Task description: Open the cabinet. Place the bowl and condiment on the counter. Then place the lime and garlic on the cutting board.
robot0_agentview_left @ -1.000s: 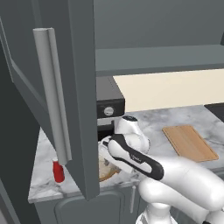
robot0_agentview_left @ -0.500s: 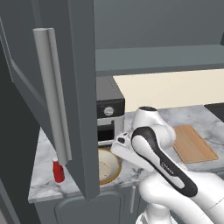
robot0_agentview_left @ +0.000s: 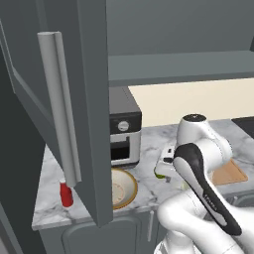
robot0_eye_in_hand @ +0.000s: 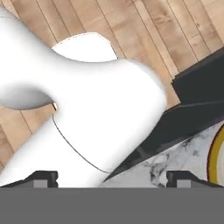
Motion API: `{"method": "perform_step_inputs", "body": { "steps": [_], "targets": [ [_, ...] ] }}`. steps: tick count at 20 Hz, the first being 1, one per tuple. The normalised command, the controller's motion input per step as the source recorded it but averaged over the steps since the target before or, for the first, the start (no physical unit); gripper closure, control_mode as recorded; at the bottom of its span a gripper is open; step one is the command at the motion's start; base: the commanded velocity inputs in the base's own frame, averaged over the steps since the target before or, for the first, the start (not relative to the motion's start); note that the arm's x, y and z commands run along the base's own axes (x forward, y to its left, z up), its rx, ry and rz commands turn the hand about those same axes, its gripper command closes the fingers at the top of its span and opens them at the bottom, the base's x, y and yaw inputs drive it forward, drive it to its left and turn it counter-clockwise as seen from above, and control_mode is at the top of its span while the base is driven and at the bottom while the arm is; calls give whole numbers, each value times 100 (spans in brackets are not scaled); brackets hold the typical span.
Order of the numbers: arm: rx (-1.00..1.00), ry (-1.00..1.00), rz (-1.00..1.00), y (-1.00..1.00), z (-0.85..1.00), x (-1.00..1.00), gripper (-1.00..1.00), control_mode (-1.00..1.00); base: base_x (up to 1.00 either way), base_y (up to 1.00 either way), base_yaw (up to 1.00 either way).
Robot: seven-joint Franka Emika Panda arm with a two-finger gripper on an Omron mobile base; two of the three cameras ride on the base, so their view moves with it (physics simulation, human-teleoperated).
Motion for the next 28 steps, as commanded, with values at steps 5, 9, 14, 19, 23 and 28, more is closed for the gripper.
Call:
{"method": "perform_step_inputs", "body": {
  "steps": [5,9,14,19,23,28],
  "targets": [
    [-5,3,22,-75,-14,52,-100,-100,0,0,0],
    [0,3,10,-40,-39,89,-100,-100,0,0,0],
    [0,6,0,0,-75,51,-100,-100,0,0,0],
    [1,2,0,-14,-52,26,-100,-100,0,0,0],
    [0,0,0,-40,-16,0,-100,-100,0,0,0],
    [0,0,1,-11,-41,3,-100,-100,0,0,0]
  ]
}}
